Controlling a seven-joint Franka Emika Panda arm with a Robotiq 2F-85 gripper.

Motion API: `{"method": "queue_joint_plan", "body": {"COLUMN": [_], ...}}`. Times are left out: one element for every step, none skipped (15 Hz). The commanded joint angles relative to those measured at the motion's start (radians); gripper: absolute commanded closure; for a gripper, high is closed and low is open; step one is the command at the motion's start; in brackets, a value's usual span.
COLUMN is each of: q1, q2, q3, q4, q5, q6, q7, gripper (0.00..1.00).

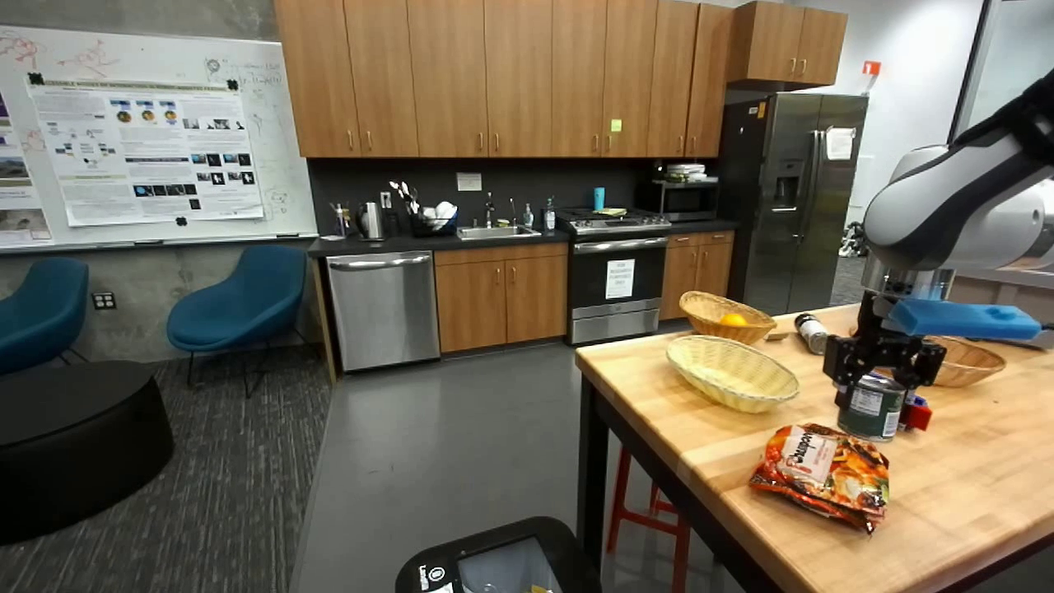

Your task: Remove the can from the small basket

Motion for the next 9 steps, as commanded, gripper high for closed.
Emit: {"method": "queue_joint_plan", "body": {"q1": [-0.032,-0.029,-0.019,-0.004,0.007,0.020,0.033,0.044,0.052], "q2": [0.016,0.021,0.023,0.023,0.023,0.027,0.034,0.039,0.042], "q3": [-0.010,-0.009,-0.006,0.000,0.005,0.011,0.018,0.023,0.028], "q4": [0.001,0.001,0.002,0.002,0.002,0.003,0.005,0.005,0.004], "q5": [-0.017,-0.011,0.000,0.012,0.020,0.027,0.032,0.035,0.037], "q6": [0.011,0.013,0.014,0.020,0.022,0.025,0.029,0.033,0.035], "q7": [0.003,0.002,-0.002,-0.003,-0.003,-0.004,-0.002,-0.003,-0.002], "gripper": [0.52,0.52,0.52,0.52,0.52,0.52,0.52,0.52,0.52]}}
